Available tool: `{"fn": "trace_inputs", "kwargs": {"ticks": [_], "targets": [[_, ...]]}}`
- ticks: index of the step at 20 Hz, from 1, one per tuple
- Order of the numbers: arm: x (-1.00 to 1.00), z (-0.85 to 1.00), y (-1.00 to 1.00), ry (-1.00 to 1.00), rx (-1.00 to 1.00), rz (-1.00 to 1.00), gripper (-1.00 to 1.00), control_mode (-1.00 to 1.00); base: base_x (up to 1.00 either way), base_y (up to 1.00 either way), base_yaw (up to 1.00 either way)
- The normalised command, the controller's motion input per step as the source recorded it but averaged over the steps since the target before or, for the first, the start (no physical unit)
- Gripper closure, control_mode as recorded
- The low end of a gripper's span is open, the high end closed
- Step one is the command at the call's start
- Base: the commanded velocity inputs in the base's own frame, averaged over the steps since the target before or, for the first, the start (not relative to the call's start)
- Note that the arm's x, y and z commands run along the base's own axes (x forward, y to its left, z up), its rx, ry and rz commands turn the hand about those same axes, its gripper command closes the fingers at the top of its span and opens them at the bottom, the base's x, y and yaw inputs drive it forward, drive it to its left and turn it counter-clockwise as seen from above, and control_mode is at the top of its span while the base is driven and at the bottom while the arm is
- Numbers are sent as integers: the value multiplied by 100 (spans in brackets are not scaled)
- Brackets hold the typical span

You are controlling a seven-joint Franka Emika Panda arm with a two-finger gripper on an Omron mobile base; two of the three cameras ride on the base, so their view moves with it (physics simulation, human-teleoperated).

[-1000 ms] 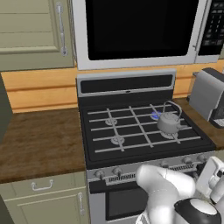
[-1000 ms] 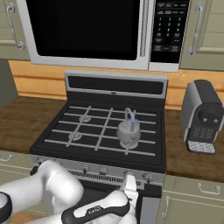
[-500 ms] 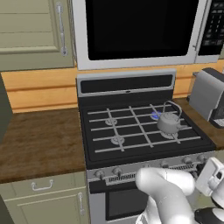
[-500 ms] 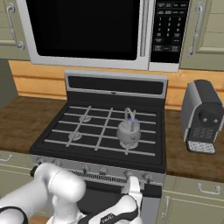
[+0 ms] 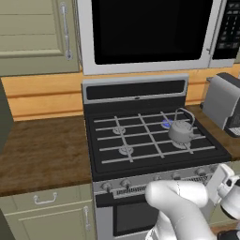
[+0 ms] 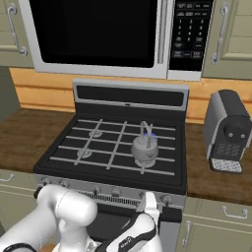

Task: Turn off the rear right burner of the stove.

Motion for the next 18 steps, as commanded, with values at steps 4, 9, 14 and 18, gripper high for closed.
{"fn": "trace_inputs", "kwargs": {"ticks": [4, 9, 14, 18], "targets": [[1, -9, -1, -5, -3, 0, -100, -100, 0, 0, 0], [0, -25, -2, -6, -6, 0, -100, -100, 0, 0, 0], [1, -15, 0, -9, -6, 0, -100, -100, 0, 0, 0], [10, -5, -3, -11, -1, 0, -100, -100, 0, 0, 0]]}}
